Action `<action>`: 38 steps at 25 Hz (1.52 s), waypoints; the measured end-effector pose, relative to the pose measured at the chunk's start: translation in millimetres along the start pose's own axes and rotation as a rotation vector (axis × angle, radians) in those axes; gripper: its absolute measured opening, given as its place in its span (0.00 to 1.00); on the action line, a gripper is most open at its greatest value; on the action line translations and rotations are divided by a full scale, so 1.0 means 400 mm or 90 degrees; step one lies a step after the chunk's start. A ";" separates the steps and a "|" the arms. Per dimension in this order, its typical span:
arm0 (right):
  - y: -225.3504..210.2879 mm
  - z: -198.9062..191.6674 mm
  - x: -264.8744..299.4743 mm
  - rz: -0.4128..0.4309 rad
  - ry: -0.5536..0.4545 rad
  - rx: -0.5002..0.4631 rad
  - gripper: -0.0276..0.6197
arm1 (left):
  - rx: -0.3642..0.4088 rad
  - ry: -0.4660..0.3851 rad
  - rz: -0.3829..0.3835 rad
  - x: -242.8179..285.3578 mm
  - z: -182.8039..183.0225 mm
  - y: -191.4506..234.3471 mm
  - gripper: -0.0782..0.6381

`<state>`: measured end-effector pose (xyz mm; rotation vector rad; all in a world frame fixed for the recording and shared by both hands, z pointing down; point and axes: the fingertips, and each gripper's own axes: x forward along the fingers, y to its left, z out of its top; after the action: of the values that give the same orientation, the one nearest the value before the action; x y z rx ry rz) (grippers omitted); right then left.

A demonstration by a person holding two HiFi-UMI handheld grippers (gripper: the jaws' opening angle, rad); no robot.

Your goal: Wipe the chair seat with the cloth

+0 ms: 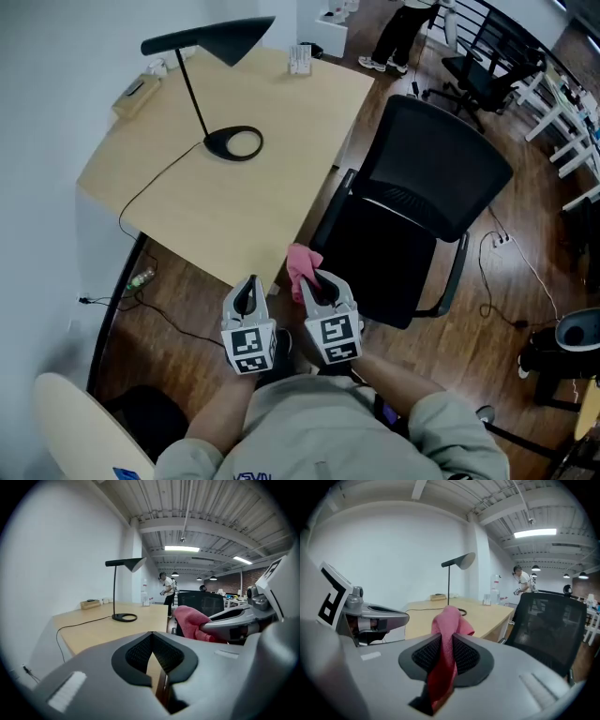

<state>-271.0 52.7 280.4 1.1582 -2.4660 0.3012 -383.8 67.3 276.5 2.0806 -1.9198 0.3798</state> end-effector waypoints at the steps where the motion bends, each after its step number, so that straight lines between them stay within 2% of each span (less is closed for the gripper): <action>1: 0.026 0.007 0.025 0.012 0.002 -0.007 0.15 | -0.004 0.000 0.011 -0.006 -0.004 0.033 0.12; 8: 0.179 0.006 0.199 0.067 0.038 -0.037 0.15 | -0.018 0.016 0.063 -0.026 -0.044 0.221 0.12; 14: 0.227 -0.065 0.311 0.070 0.099 -0.027 0.15 | -0.017 0.036 0.076 -0.011 -0.089 0.306 0.12; 27: 0.198 -0.170 0.469 0.040 0.213 0.009 0.16 | -0.022 0.072 0.071 0.038 -0.121 0.381 0.12; 33: 0.204 -0.184 0.480 0.044 0.226 0.021 0.18 | -0.024 0.070 0.060 0.052 -0.127 0.392 0.12; 38: 0.209 -0.146 0.446 0.059 0.213 0.028 0.28 | -0.028 0.056 0.028 0.063 -0.100 0.380 0.12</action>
<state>-423.6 3.8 409.3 0.9245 -2.2297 0.5322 -533.5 47.9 327.8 1.9639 -1.9087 0.4278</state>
